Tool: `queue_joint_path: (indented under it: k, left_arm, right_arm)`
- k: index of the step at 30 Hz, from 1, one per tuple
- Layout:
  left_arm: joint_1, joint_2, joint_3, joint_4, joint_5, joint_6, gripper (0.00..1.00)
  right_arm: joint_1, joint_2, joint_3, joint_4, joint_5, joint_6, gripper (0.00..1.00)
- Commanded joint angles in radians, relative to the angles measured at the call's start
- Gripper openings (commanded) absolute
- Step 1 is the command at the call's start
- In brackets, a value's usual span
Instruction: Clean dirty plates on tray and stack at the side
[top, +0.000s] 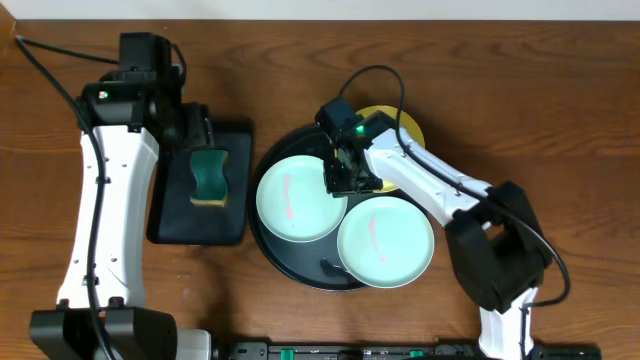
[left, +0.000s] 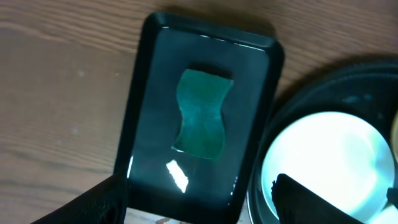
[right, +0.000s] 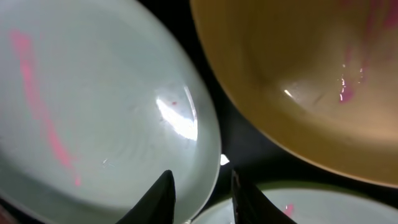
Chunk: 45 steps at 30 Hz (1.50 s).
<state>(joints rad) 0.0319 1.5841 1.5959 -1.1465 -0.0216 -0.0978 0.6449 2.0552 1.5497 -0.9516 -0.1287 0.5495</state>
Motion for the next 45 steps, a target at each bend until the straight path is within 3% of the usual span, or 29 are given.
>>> queue_joint_path:
  k: [1, 9, 12, 16, 22, 28, 31, 33, 34, 45]
  left_arm:
    - [0.019, -0.013, 0.009, -0.005, -0.040, -0.043, 0.75]
    - [0.021, 0.010, -0.036, 0.005, -0.040, -0.043, 0.75]
    - [0.021, 0.043, -0.039, 0.004, -0.039, -0.043, 0.75]
    - [0.021, 0.095, -0.039, 0.004, -0.031, -0.042, 0.75]
    - [0.020, 0.172, -0.039, 0.007, -0.008, -0.042, 0.75]
    - [0.020, 0.224, -0.039, 0.007, 0.045, -0.034, 0.75]
    - [0.020, 0.245, -0.044, 0.007, 0.079, -0.019, 0.75]
    - [0.020, 0.262, -0.048, 0.008, 0.081, -0.002, 0.74]
    - [0.021, 0.274, -0.048, 0.008, 0.081, 0.009, 0.73]
    - [0.020, 0.400, -0.055, 0.018, 0.081, 0.113, 0.45]
  right_arm:
    - [0.008, 0.027, 0.017, 0.013, 0.016, 0.030, 0.25]
    - [0.011, 0.077, 0.017, 0.064, 0.015, 0.030, 0.21]
    - [0.011, 0.078, 0.017, 0.078, 0.016, 0.030, 0.07]
    - [0.011, 0.091, 0.017, 0.080, 0.016, 0.030, 0.01]
    - [0.012, 0.117, 0.017, 0.079, 0.016, 0.030, 0.02]
    - [0.019, 0.126, 0.017, 0.090, 0.016, 0.030, 0.13]
    - [0.026, 0.126, 0.017, 0.095, 0.016, 0.024, 0.13]
    - [0.026, 0.126, 0.017, 0.098, 0.016, 0.020, 0.06]
    - [0.027, 0.126, 0.017, 0.099, 0.016, 0.018, 0.01]
    - [0.026, 0.126, 0.017, 0.099, 0.016, 0.018, 0.01]
